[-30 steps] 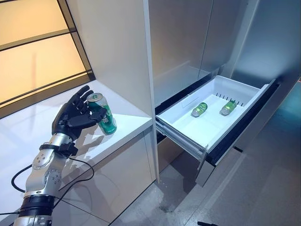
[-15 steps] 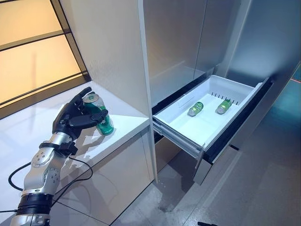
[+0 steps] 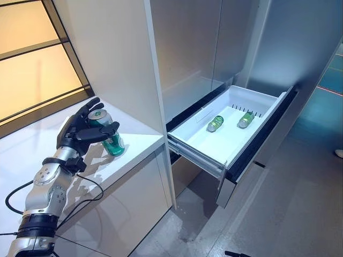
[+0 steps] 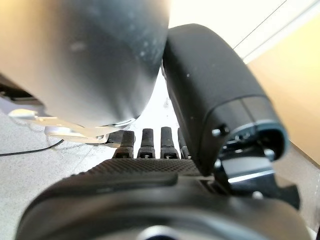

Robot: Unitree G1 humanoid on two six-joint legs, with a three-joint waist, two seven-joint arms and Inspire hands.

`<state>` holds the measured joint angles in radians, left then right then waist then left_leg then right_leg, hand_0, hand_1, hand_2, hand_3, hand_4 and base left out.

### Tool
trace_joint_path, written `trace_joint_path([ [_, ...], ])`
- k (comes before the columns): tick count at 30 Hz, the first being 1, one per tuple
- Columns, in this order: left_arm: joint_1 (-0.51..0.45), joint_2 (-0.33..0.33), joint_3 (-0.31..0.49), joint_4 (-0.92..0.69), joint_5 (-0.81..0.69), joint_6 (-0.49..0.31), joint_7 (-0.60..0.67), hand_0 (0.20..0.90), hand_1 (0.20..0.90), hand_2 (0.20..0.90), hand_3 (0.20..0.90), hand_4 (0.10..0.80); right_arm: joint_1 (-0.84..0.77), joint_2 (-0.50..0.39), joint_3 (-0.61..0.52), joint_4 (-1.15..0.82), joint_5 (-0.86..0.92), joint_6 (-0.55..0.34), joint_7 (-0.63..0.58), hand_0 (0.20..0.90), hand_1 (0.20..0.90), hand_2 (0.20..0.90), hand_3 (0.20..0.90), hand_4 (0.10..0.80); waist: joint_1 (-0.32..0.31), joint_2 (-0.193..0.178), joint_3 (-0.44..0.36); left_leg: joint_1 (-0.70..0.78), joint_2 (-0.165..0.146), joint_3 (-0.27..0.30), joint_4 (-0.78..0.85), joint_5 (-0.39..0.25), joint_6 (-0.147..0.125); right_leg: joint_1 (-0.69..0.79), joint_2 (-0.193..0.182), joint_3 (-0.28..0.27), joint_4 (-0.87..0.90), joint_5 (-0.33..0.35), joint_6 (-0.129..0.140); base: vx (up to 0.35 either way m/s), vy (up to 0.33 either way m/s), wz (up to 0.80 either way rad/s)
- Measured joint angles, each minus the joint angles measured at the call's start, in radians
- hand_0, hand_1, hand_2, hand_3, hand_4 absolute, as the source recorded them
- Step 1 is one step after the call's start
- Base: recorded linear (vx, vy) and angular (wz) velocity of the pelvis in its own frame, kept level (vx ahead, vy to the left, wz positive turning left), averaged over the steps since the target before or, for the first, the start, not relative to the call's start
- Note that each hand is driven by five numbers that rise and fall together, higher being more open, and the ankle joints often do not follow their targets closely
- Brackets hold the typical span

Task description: Put drinks into fridge and close the fridge

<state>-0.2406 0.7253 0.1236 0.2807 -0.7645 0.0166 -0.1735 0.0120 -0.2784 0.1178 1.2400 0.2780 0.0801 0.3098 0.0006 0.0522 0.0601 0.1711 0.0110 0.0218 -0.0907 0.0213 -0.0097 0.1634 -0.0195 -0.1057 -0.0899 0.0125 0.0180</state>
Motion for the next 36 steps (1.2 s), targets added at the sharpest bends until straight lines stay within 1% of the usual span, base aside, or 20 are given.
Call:
trace_joint_path([
  [6,-0.039,0.000,-0.027,0.026,0.004,0.000,0.012,0.900,0.900,0.900,0.900,0.800,-0.001,0.000,0.000,0.000,0.002,0.000,0.000,0.900,0.900,0.900,0.900,0.800,-0.005,0.000,-0.001,0.001,0.000,0.002,0.000,0.000,0.000,0.000,0.000,0.002,0.000,0.003,-0.003,0.000,0.000,0.00],
  [23,-0.053,0.000,-0.042,0.136,0.059,0.000,0.009,0.900,0.900,0.900,0.900,0.800,0.000,0.000,0.001,0.005,0.026,0.011,0.000,0.900,0.900,0.900,0.900,0.800,-0.006,-0.002,-0.014,0.002,0.001,0.025,0.000,0.000,0.001,-0.011,0.002,0.025,0.000,0.009,0.003,0.006,-0.007,-0.04],
  [28,-0.067,0.011,-0.076,0.143,0.062,0.000,0.009,0.900,0.900,0.900,0.900,0.800,0.001,0.000,0.001,0.006,0.031,0.015,0.000,0.900,0.900,0.900,0.900,0.800,-0.007,-0.004,-0.016,0.002,0.001,0.026,0.000,0.000,0.001,-0.012,0.001,0.027,0.000,0.010,0.003,0.000,0.000,0.00],
  [36,-0.067,0.011,-0.077,0.146,0.054,0.001,0.009,0.900,0.900,0.900,0.900,0.800,0.001,0.000,0.001,0.006,0.033,0.019,0.000,0.900,0.900,0.900,0.900,0.800,-0.007,-0.006,-0.016,0.002,0.001,0.027,0.000,0.000,0.001,-0.012,0.001,0.028,0.000,0.010,0.003,0.000,0.000,0.00],
])
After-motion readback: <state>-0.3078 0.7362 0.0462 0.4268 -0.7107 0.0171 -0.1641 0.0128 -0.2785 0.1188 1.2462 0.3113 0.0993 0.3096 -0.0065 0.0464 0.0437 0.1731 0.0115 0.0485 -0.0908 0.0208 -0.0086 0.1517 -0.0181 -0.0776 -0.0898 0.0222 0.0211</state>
